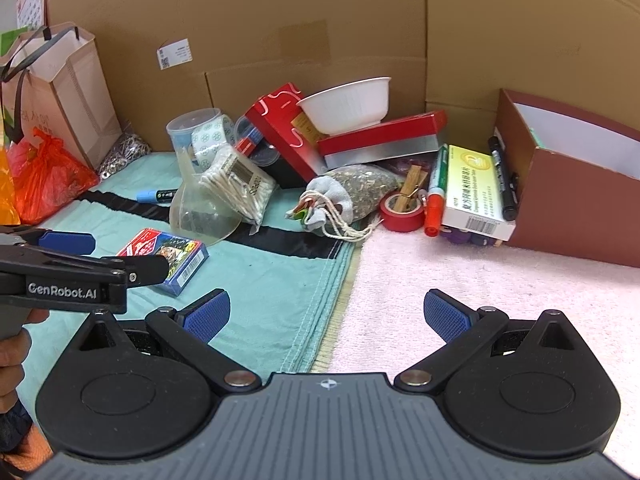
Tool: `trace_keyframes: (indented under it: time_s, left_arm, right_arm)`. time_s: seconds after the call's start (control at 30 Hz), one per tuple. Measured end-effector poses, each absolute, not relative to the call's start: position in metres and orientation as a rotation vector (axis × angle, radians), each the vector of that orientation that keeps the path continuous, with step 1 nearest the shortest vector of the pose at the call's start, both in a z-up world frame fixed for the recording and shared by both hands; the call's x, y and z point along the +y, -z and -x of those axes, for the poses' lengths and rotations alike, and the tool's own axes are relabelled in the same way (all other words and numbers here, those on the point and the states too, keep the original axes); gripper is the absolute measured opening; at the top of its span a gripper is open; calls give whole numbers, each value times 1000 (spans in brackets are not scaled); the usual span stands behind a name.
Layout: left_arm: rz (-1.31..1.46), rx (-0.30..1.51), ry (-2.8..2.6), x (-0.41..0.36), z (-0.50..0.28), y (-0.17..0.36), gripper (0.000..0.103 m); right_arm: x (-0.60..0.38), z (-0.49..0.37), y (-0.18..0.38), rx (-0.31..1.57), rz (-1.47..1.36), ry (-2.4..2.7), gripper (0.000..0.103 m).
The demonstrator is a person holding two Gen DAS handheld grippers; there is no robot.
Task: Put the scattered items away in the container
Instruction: 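Move the left tool toward the red-and-blue playing-card box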
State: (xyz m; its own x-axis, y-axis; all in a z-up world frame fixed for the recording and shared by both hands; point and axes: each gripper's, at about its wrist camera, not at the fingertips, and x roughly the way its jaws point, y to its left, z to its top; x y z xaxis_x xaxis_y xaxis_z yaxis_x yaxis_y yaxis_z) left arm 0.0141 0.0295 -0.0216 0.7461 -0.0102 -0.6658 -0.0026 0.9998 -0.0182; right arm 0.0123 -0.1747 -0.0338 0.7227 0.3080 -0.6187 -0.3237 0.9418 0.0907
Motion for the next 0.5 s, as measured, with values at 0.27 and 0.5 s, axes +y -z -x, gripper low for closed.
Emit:
trace_keyframes:
  time_s: [0.27,0.5]
  left_arm:
    - [44,753,33,42,-23,32,103]
    - [62,777,56,57,-31,41,103]
  right_arm:
    - [-156,-15,45,708,66,-419,103]
    - [-131,-17,56,722,101,-526,103]
